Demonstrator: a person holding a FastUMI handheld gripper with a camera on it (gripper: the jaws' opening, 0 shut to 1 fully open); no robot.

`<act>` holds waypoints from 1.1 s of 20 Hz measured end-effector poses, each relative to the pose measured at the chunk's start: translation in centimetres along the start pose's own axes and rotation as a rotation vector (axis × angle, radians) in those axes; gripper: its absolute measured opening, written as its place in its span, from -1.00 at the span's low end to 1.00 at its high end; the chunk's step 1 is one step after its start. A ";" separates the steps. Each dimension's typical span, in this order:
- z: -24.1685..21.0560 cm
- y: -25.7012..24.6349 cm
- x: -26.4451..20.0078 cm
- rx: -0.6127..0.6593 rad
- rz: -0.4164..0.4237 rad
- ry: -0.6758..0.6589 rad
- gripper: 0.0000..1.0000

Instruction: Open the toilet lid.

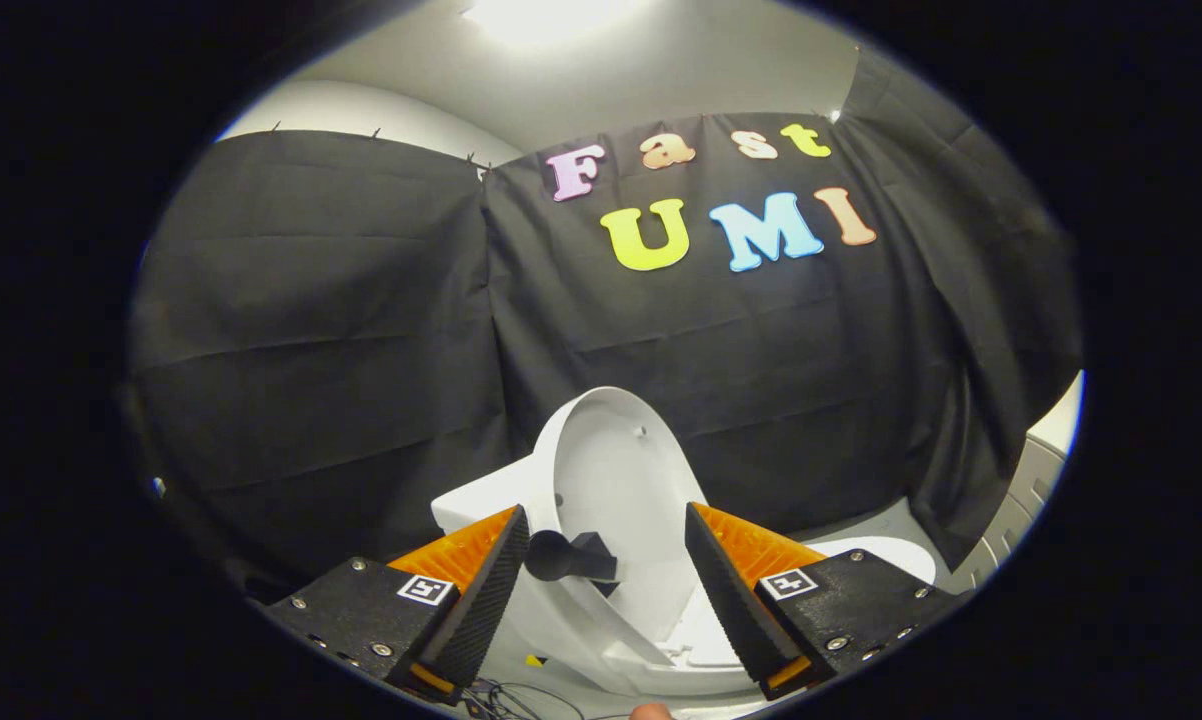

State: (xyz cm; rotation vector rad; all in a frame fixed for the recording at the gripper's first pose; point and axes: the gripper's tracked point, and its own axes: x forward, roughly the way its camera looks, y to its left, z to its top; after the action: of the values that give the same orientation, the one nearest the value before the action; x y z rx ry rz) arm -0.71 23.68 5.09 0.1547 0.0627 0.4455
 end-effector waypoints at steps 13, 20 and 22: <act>5.1 -8.9 -3.5 -0.125 -0.102 -0.101 0.90; 5.7 -12.8 -6.5 -0.118 -0.194 -0.115 0.90; 5.1 -14.1 -7.1 -0.111 -0.221 -0.101 0.91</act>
State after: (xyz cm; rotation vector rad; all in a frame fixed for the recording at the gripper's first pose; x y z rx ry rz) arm -0.64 7.36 8.04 0.0599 -0.0440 0.2190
